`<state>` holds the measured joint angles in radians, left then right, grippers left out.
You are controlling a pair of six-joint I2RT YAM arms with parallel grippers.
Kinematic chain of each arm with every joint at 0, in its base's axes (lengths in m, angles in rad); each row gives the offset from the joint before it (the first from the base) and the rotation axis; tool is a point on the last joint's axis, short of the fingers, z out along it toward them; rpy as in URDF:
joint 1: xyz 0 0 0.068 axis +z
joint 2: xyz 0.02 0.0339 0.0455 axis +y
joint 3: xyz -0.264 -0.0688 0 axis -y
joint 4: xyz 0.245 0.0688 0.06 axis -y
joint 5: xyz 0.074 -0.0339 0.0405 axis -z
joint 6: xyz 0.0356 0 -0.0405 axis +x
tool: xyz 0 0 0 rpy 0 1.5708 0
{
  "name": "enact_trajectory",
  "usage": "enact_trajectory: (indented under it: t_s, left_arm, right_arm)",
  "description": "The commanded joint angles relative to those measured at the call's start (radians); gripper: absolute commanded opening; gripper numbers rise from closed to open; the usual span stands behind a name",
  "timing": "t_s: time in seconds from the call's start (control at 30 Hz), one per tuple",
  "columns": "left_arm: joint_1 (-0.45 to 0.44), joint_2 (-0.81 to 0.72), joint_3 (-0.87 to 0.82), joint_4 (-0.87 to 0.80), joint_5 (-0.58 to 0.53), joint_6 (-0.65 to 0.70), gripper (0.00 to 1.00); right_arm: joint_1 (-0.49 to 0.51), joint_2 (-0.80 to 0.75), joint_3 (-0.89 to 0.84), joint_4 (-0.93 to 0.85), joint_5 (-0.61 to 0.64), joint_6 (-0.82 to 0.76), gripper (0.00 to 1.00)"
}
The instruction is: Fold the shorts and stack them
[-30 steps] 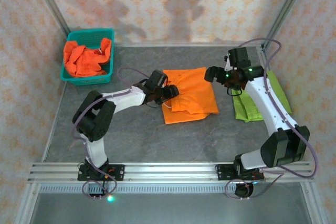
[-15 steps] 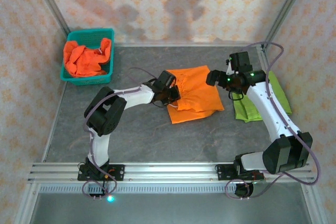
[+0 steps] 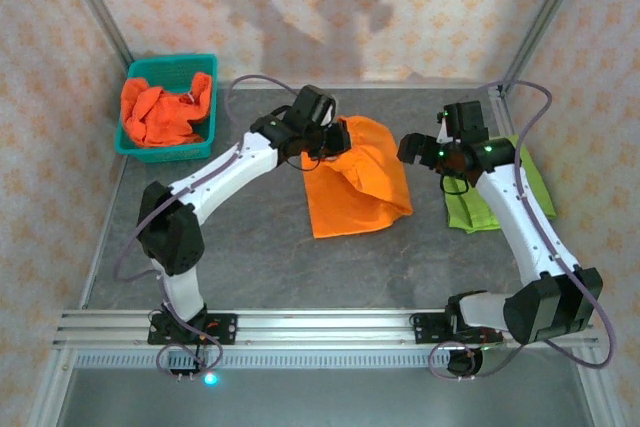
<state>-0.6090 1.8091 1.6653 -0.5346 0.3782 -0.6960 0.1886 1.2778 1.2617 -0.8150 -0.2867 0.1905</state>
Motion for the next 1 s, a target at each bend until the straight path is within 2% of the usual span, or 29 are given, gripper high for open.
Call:
enact_trajectory:
  t_s: [0.0, 0.2, 0.47, 0.57, 0.77, 0.83, 0.97]
  left_arm:
    - [0.001, -0.024, -0.023, -0.112, -0.011, 0.061, 0.0]
    - [0.043, -0.102, -0.224, -0.051, -0.03, 0.088, 0.0]
    - [0.165, -0.126, -0.616, 0.165, -0.008, 0.128, 0.0]
    - [0.175, -0.107, -0.678, 0.219, -0.01, 0.139, 0.02]
    - [0.184, -0.086, -0.702, 0.214, -0.069, 0.18, 0.04]
    - [0.189, -0.094, -0.699, 0.2, -0.071, 0.193, 0.09]
    - [0.189, -0.185, -0.685, 0.16, -0.1, 0.21, 0.35]
  right_arm:
    - [-0.005, -0.02, -0.002, -0.024, 0.024, 0.003, 1.0]
    - [-0.005, -0.02, -0.032, -0.013, -0.045, 0.023, 1.0]
    - [0.01, -0.028, -0.163, 0.064, -0.188, 0.073, 1.0]
    - [0.024, -0.021, -0.2, 0.082, -0.194, 0.071, 1.0]
    - [0.051, 0.022, -0.218, 0.1, -0.204, 0.069, 1.0]
    - [0.063, 0.037, -0.217, 0.108, -0.207, 0.067, 1.0]
    - [0.085, 0.074, -0.197, 0.12, -0.206, 0.06, 1.0]
